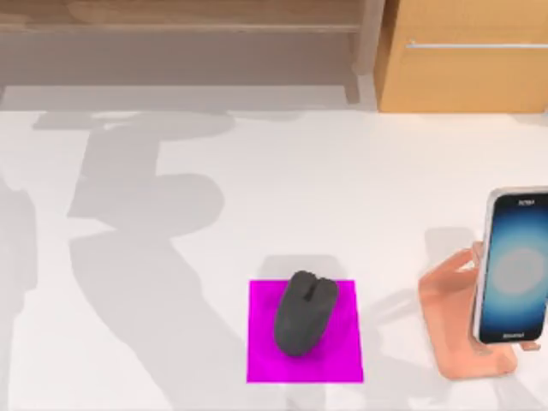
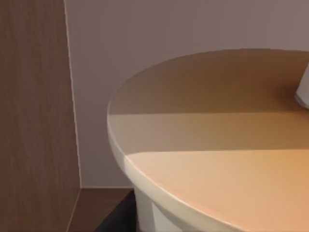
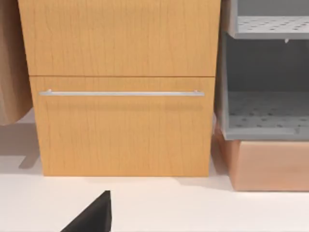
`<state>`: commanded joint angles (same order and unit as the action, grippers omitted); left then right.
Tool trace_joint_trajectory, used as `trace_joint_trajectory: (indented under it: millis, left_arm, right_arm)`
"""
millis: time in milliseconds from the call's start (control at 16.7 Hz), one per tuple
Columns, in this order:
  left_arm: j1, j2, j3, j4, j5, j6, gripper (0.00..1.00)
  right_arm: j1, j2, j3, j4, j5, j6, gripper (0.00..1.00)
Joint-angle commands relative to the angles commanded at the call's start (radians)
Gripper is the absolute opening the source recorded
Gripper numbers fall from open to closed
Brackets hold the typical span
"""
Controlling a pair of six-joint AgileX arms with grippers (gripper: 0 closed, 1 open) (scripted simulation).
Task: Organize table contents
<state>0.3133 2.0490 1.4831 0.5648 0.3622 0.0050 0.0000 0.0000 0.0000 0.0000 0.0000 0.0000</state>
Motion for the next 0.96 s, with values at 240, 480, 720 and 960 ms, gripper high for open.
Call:
trace_joint_trajectory:
  millis: [240, 480, 720, 960]
  left_arm:
    - [0.0, 0.0, 0.0, 0.0, 0.0, 0.0, 0.53]
    - [0.0, 0.0, 0.0, 0.0, 0.0, 0.0, 0.83]
    - [0.0, 0.0, 0.0, 0.0, 0.0, 0.0, 1.0]
    - [0.0, 0.0, 0.0, 0.0, 0.0, 0.0, 1.0]
  right_arm:
    - [0.0, 0.0, 0.0, 0.0, 0.0, 0.0, 1.0]
    - [0.0, 0.0, 0.0, 0.0, 0.0, 0.0, 1.0]
    - [0.0, 0.0, 0.0, 0.0, 0.0, 0.0, 1.0]
    - [0.0, 0.0, 0.0, 0.0, 0.0, 0.0, 1.0]
